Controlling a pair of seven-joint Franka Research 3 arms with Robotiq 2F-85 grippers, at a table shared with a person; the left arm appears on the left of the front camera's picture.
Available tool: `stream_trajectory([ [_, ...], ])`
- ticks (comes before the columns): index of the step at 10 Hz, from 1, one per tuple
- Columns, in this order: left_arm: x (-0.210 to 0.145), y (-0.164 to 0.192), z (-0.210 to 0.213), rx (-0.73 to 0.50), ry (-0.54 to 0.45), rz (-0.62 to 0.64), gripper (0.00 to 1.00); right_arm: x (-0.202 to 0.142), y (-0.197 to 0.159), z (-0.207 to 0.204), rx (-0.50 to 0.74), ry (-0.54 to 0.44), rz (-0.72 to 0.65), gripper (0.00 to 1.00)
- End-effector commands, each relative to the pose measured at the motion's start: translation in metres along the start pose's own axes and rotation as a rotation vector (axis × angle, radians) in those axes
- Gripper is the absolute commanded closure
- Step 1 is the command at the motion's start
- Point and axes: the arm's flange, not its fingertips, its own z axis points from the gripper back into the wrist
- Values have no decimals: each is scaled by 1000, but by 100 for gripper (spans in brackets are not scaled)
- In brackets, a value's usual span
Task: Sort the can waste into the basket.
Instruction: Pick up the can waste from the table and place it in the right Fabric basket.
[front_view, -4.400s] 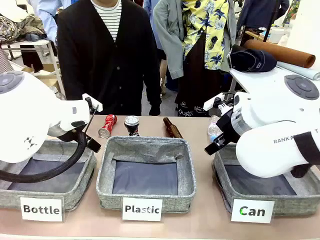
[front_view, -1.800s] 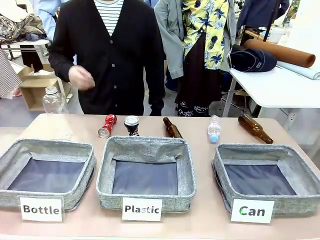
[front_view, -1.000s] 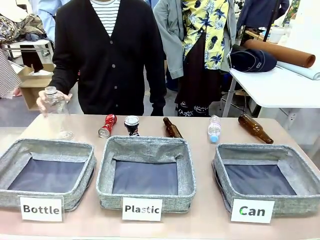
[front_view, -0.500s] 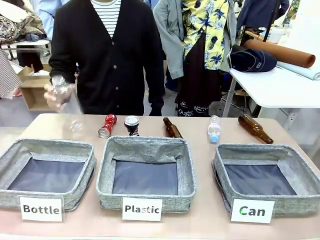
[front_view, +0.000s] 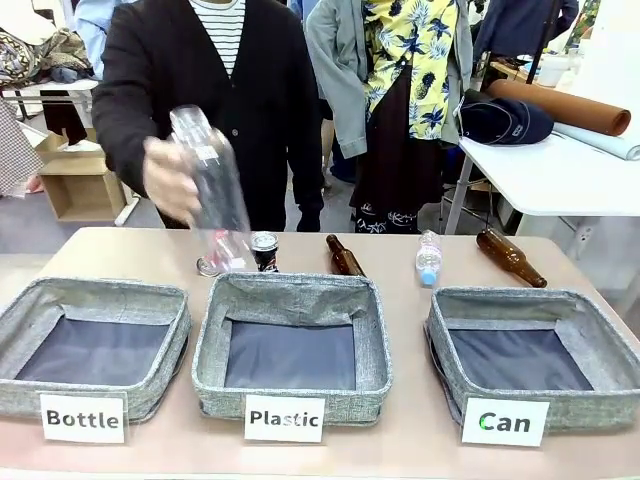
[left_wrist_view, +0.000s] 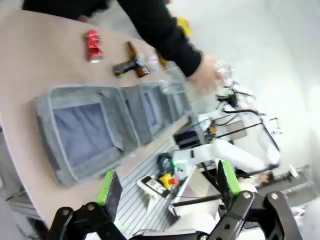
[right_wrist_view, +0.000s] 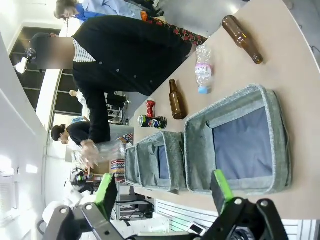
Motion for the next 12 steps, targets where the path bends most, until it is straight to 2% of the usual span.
stream_trajectory([
  [1,-45,15,6,-68,-66,-27,0,3,1,1,21,-9,28,0],
  [3,-43,17,-11,-49,-49,-25,0,3,1,1,21,-9,28,0],
  [5,-8,9,-37,-8,50,-19,0,3,1,1,21,-9,28,0],
  [7,37,0,-81,80,149,-9,0,3,1,1,21,-9,28,0],
  [9,69,-10,-120,215,147,-26,0,3,1,1,21,-9,28,0],
  [10,68,-11,-114,205,140,-18,0,3,1,1,21,-9,28,0],
  [12,46,-2,-84,146,72,13,0,3,1,1,21,-9,28,0],
])
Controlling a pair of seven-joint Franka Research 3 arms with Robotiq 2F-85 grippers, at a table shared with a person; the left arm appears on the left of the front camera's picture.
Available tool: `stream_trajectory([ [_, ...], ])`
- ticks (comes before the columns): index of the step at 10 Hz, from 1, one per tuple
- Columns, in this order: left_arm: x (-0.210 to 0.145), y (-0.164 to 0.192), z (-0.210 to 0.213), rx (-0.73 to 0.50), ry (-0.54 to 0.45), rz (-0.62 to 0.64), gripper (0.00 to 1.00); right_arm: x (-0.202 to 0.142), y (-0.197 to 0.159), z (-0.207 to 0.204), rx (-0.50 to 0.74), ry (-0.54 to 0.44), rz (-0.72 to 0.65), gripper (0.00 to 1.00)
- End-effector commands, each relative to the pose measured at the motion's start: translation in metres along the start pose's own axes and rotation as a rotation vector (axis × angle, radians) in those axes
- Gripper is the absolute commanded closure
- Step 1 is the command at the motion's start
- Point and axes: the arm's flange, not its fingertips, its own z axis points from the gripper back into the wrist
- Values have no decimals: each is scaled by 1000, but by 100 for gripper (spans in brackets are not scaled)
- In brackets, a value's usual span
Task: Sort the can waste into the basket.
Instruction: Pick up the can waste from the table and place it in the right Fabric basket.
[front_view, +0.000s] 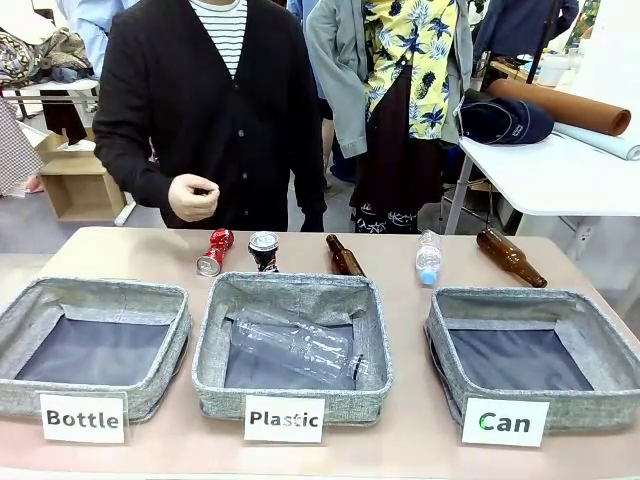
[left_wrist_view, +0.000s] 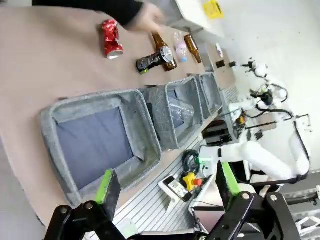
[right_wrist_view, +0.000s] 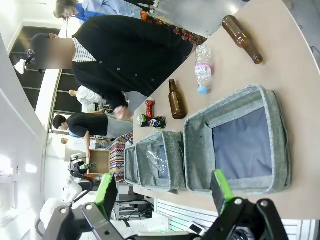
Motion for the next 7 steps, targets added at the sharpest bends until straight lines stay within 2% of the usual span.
stream_trajectory([
  [1,-31,4,14,-43,-51,13,0,3,1,1,23,-11,25,0],
  [2,-30,-3,7,-28,-26,-20,0,3,1,1,23,-11,25,0],
  [3,-15,-15,-11,24,42,-91,0,3,1,1,23,-11,25,0],
  [5,30,-41,-69,75,181,-302,0,3,1,1,23,-11,25,0],
  [6,45,-50,-99,116,217,-374,0,3,1,1,23,-11,25,0],
  [7,58,-56,-135,78,315,-468,0,3,1,1,23,-11,25,0],
])
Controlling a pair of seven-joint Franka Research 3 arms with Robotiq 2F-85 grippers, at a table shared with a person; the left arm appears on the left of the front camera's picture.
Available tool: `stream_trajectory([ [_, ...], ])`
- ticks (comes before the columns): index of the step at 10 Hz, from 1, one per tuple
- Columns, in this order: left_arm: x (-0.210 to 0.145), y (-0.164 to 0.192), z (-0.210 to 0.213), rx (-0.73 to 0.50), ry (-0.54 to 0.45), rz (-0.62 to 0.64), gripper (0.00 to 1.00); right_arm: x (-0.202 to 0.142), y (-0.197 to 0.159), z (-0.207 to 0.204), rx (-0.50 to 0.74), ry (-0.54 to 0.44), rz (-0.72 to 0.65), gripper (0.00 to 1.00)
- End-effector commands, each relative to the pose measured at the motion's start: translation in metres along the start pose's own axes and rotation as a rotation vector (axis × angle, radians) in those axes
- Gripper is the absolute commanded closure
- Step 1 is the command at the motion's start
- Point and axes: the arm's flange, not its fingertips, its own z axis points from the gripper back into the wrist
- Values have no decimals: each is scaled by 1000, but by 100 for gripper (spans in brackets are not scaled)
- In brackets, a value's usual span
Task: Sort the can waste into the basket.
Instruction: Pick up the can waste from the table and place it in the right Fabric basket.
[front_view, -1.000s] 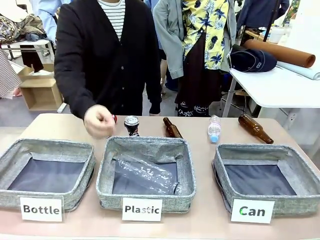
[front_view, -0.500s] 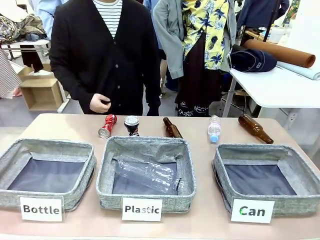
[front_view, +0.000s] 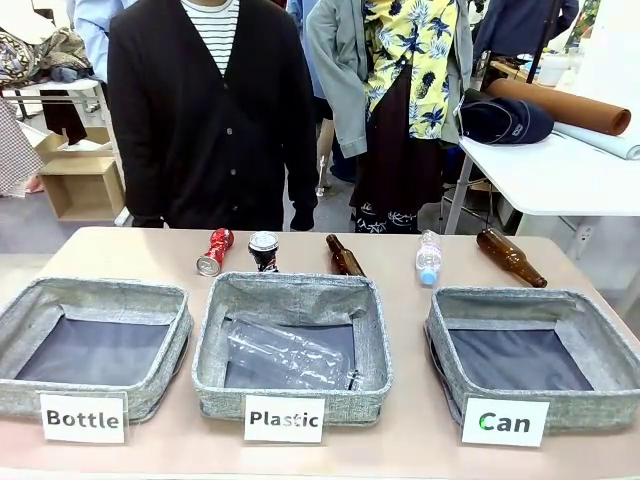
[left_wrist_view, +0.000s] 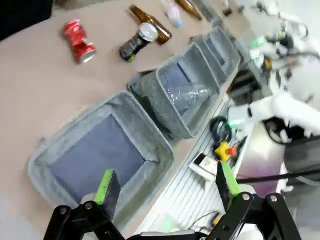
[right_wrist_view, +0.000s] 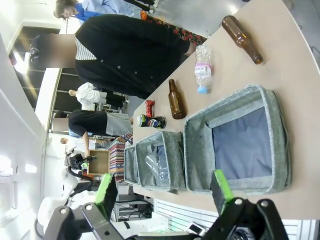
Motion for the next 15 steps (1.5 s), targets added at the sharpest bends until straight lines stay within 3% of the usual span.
stream_trajectory([
  [1,17,16,-43,-94,98,-195,0,3,1,1,25,-11,24,0],
  [2,19,22,-73,-182,83,-262,0,3,1,1,25,-11,24,0],
  [3,16,28,-101,-57,-77,-382,0,3,1,1,25,-11,24,0],
  [5,5,26,-129,94,-232,-582,0,3,1,1,25,-11,24,0],
  [6,1,22,-141,159,-287,-624,0,3,1,1,25,-11,24,0],
  [7,2,24,-145,296,-277,-583,0,3,1,1,25,-11,24,0],
  [8,11,38,-122,106,-202,-528,0,3,1,1,25,-11,24,0],
  [10,11,38,-122,106,-202,-528,0,3,1,1,25,-11,24,0],
  [11,4,35,-131,172,-241,-556,0,3,1,1,25,-11,24,0],
  [12,21,37,-168,324,-310,-549,0,3,1,1,25,-11,24,0],
  [15,65,54,-231,182,-305,-775,0,3,1,1,25,-11,24,0],
])
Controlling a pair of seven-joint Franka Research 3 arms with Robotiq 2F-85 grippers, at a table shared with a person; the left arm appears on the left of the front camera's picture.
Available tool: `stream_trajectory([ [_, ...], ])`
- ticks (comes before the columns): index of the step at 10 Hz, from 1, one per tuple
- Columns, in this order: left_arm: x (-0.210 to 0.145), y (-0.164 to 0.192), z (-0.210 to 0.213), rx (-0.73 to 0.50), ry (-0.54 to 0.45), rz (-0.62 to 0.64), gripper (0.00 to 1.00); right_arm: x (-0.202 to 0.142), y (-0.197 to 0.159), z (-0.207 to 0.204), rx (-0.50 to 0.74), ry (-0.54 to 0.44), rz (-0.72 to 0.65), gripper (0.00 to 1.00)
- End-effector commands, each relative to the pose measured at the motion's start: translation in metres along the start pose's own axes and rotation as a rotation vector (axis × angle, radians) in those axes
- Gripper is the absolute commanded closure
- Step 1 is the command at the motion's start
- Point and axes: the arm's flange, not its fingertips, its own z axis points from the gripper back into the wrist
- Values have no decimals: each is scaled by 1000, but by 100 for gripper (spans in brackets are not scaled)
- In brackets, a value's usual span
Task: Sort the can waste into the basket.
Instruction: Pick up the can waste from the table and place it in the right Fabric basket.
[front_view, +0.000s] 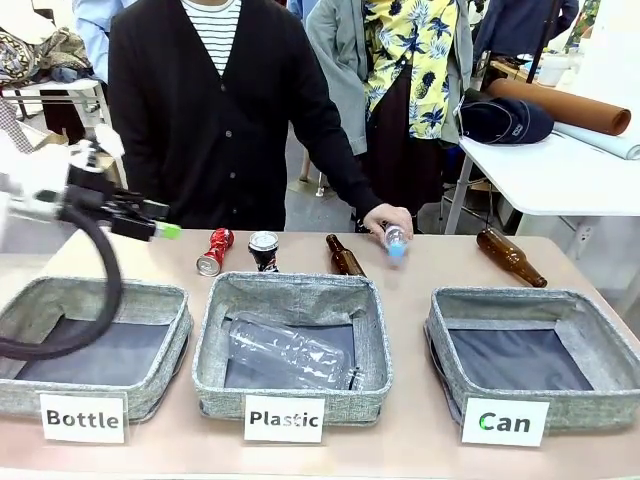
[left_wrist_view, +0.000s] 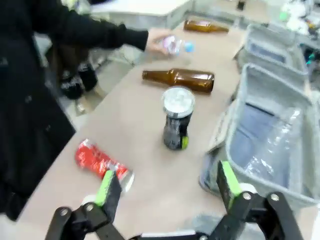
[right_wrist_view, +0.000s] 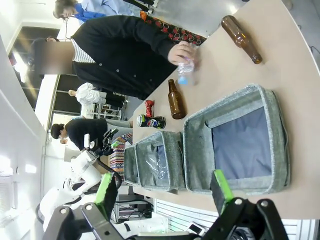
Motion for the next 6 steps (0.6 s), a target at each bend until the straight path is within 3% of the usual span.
stream_trajectory([
  [1,-8,28,-40,-89,-27,-147,0,2,1,1,26,-11,26,0],
  [3,-18,44,-60,-84,-22,-200,0,2,1,1,26,-11,26,0],
  [4,-23,53,-59,-152,-63,-204,0,2,1,1,26,-11,26,0],
  [5,-28,57,-29,-152,-66,-214,0,2,1,1,26,-11,26,0],
  [6,-32,47,42,-137,-149,-133,0,2,1,1,26,-11,26,0],
])
